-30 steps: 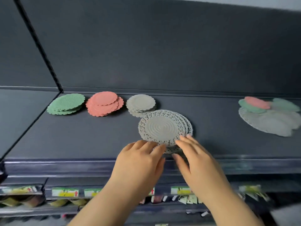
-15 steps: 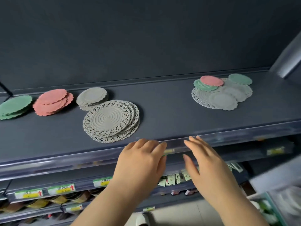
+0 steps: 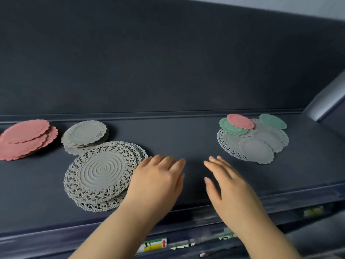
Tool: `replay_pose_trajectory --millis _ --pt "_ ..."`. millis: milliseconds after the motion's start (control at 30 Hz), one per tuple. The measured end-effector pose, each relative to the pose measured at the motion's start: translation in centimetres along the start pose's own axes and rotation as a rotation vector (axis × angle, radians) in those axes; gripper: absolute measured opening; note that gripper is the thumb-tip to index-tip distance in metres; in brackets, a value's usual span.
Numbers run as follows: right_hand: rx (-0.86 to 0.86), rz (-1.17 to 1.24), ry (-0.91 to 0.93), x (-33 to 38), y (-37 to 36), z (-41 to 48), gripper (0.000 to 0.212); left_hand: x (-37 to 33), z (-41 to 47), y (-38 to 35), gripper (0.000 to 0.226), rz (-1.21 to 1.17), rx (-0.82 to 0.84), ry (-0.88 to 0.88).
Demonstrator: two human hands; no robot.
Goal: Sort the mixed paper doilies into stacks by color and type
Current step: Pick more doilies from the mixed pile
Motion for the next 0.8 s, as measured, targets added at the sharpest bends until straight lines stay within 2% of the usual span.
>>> replay_pose_trajectory --millis 267,467,533,667,800 --pt "0.013 0.089 -0.029 -4.5 0.3 3.9 0.040 -0.6 4.0 -1.5 0.037 0.033 -0.032 0.011" --pt "0.044 0.107 -0.015 -10.7 1.5 8.1 0.041 -3.4 7.7 -4.1 0.021 0.032 -0.054 0.083" --pt "0.102 0.081 0.005 -13.4 1.9 9.4 0.048 -5.0 9.3 -5.0 0.020 0.024 -0.040 0.100" --pt "0.357 -0.050 0.120 -17.6 1.1 11.0 0.074 -8.7 13.0 -6.7 0.012 0.044 -0.001 0.113" --pt "0.377 -0.038 0.226 -18.9 0.8 11.9 0.075 -11.3 15.5 -8.2 0.009 0.080 -0.018 0.167"
Point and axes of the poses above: each hand's wrist, its own z-axis towards the middle knuckle, its own y-axis out of the back of the hand, x = y × z, the point moved 4 cm from there along z, towards the middle knuckle, and after that the axes turned 12 degrees about -y, right-handed, at the moved point
